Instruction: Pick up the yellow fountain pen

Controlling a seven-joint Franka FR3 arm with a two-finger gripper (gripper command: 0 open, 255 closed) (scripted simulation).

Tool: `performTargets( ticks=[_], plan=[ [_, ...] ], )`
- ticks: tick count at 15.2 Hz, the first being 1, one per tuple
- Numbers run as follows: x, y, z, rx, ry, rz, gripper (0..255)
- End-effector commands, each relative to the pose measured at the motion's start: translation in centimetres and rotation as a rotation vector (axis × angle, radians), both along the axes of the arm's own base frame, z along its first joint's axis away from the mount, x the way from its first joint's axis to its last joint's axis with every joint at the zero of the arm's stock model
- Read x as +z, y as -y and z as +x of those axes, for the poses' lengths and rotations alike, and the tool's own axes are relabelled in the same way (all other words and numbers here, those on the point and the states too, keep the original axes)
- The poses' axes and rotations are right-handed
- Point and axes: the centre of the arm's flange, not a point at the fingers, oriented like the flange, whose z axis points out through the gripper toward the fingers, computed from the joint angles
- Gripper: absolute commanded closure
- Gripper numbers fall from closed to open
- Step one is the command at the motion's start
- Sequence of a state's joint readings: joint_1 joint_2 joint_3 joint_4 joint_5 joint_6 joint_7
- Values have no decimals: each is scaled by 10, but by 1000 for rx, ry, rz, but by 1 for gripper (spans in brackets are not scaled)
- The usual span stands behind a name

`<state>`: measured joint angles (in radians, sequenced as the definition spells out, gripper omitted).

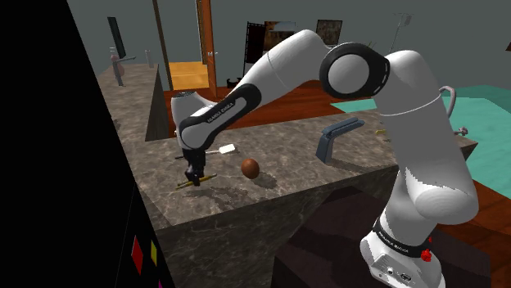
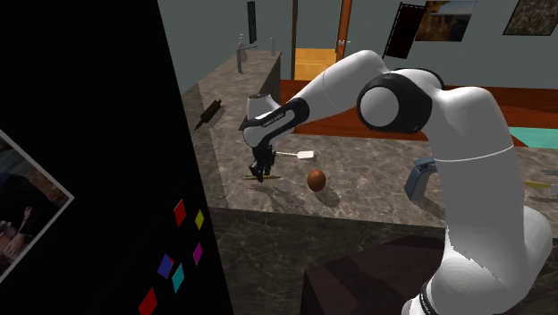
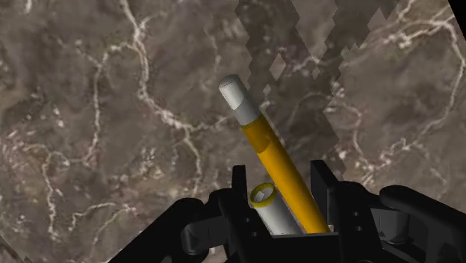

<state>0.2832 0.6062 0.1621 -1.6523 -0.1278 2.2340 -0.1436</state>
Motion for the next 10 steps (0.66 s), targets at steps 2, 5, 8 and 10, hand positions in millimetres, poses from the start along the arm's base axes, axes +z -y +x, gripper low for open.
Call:
performTargets(
  ticks=[2, 5, 8, 10],
  plan=[
    [17, 0, 0, 0, 0, 0, 255],
    [32, 0, 0, 0, 0, 0, 255],
    [48, 0, 0, 0, 0, 0, 255],
    [49, 0, 0, 0, 0, 0, 255]
  ],
)
